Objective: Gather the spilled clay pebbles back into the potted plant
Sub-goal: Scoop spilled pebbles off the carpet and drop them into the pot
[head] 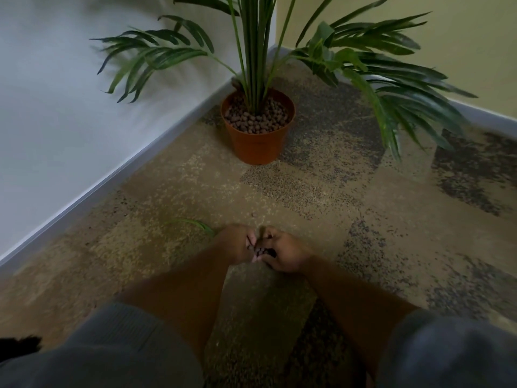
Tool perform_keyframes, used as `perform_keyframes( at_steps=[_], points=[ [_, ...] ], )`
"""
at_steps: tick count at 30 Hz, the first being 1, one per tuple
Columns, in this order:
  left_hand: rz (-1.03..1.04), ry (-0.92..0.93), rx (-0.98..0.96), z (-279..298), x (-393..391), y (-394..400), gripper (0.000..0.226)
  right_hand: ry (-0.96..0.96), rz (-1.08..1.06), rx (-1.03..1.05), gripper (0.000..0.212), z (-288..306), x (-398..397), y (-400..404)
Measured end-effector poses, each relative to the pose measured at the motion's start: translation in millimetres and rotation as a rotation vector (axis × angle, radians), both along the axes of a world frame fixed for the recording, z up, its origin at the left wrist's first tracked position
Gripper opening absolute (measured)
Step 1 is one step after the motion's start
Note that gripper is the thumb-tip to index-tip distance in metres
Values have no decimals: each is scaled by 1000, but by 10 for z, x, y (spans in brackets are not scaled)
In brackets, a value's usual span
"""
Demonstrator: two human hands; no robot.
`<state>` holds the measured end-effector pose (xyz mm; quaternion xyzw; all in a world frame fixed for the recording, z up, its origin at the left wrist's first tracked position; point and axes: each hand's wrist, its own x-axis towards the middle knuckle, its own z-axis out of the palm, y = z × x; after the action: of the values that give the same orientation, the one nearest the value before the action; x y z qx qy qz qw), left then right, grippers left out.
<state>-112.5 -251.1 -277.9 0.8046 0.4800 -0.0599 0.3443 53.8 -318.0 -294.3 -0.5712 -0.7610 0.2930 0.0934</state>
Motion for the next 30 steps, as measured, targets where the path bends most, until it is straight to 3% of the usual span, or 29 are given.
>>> perform_keyframes(
  at_steps=[4,7,10,16,20,22,26,30],
  points=[
    [-41,71,-29,-6,-32,-12,67,36,-55,9,31,-60,-17,4],
    [-46,86,-15,-42,-54,-22,72,58,-70,26,30,-98,-31,17],
    [-20,62,5,-86,-48,-21,59,90,-86,47,24,-96,-77,19],
    [23,11,63,-107,-8,-13,5,129,-126,82,12,-82,-177,48],
    [146,-30,-7,-142,-7,-5,9,158,-232,57,9,-46,-193,91],
    [297,-107,-116,-123,8,3,13,343,-398,-26,3,2,-218,109],
    [734,-466,-585,22,160,25,26,1028,-927,-504,10,157,-229,240],
    [1049,-796,-869,200,210,72,16,1565,-1074,-752,13,291,-112,345]
  ],
)
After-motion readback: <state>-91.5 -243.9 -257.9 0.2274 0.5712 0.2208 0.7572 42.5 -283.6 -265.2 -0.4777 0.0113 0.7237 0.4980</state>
